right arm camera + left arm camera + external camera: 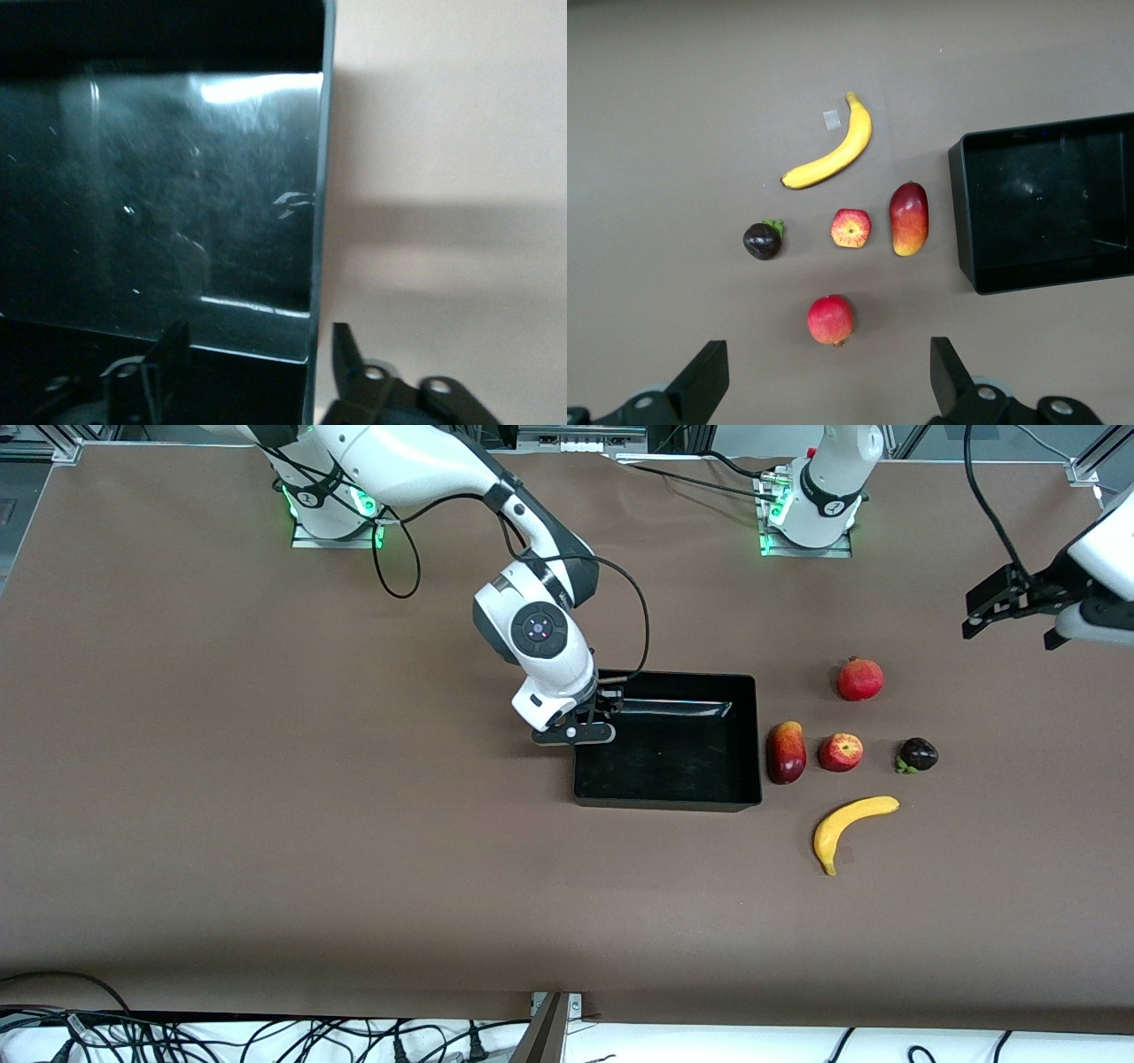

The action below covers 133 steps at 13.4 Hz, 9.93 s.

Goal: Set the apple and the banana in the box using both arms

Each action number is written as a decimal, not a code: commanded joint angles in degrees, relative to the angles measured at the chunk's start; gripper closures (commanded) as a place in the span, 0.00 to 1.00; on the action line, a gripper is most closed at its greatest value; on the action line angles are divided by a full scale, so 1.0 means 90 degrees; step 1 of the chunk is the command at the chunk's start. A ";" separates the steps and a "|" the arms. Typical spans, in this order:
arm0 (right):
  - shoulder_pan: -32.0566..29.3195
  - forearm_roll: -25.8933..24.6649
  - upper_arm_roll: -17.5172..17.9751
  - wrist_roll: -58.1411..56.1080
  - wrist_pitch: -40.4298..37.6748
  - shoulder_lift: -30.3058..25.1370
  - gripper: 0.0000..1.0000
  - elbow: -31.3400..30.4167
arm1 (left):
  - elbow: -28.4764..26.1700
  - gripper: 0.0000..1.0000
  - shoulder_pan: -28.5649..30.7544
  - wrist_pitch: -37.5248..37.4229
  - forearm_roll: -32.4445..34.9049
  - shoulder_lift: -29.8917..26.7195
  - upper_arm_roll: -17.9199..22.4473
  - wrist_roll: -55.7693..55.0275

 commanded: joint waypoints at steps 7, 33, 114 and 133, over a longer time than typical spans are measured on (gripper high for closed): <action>-0.1059 0.0028 -0.1449 -0.2371 -0.2701 -0.1612 0.00 -0.0076 | -0.1995 0.00 0.0062 0.2714 0.0756 0.1137 0.0030 0.0193; -0.4917 -0.1330 -0.0104 -0.3935 -0.3153 -0.4884 0.00 -0.2596 | -0.3406 1.00 -0.0114 0.5747 0.0101 0.2224 0.0020 0.3044; -0.4887 -0.1232 0.0081 -0.3877 -0.3211 -0.4816 0.00 -0.2518 | -0.2000 1.00 -0.3014 0.3911 -0.0807 0.2348 -0.0135 0.1648; -0.4887 -0.1232 0.0081 -0.3877 -0.3211 -0.4816 0.00 -0.2518 | -0.2127 0.00 -0.2917 0.4507 -0.0797 0.2711 0.0196 0.1589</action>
